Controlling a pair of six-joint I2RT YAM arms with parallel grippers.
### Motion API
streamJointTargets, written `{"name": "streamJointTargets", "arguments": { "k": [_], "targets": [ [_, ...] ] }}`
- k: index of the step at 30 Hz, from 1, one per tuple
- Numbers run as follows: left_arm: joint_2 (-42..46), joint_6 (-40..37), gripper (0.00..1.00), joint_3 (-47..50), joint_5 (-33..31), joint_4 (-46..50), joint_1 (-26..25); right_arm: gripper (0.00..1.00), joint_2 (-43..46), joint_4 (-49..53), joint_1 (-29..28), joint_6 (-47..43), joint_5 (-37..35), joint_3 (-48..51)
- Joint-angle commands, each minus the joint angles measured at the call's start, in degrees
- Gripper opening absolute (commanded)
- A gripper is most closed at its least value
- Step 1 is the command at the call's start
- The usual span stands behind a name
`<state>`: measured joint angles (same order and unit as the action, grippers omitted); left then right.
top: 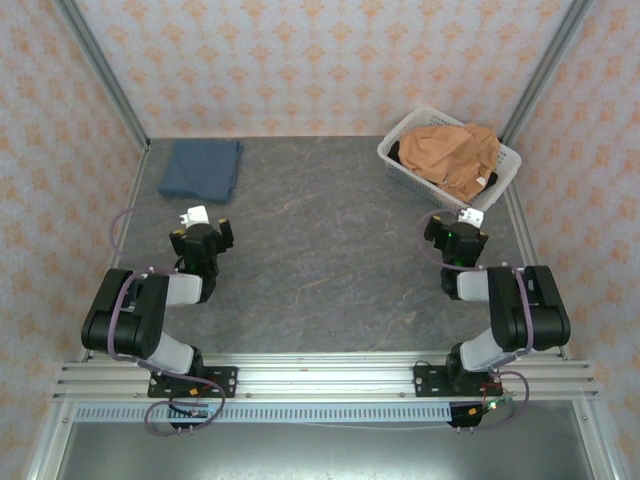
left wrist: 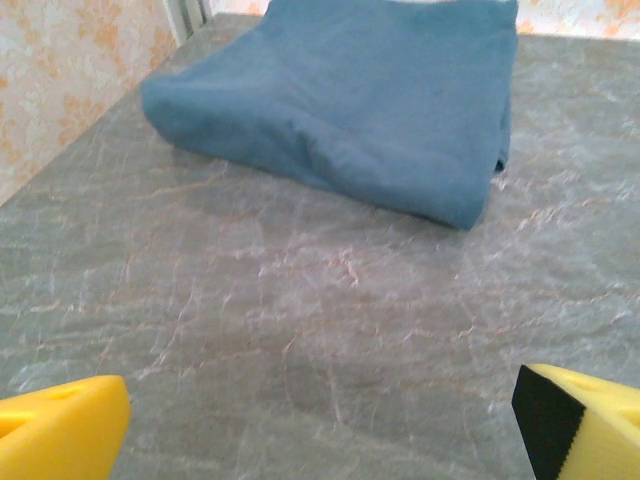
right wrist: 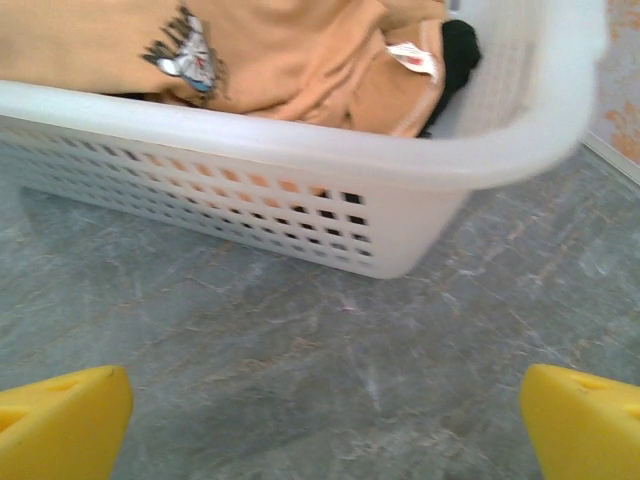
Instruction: Fold and stack the t-shirts
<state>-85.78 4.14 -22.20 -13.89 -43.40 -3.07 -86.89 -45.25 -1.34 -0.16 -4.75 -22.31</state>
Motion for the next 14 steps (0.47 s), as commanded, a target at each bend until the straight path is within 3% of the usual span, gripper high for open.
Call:
{"name": "streamJointTargets", "arguments": {
  "k": [1,14],
  "targets": [
    [0.20,-1.68,1.00,-0.86,-0.89,-1.44,-0.31,0.99,-0.11,-0.48,-0.72,-1.30,-2.25,-0.86],
    [0.17,-2.12,1.00,-1.10,-1.44,-1.12,-0.80,0.99,-0.39,0.15,-0.77,-2.51,0.49,-1.40]
  ]
}}
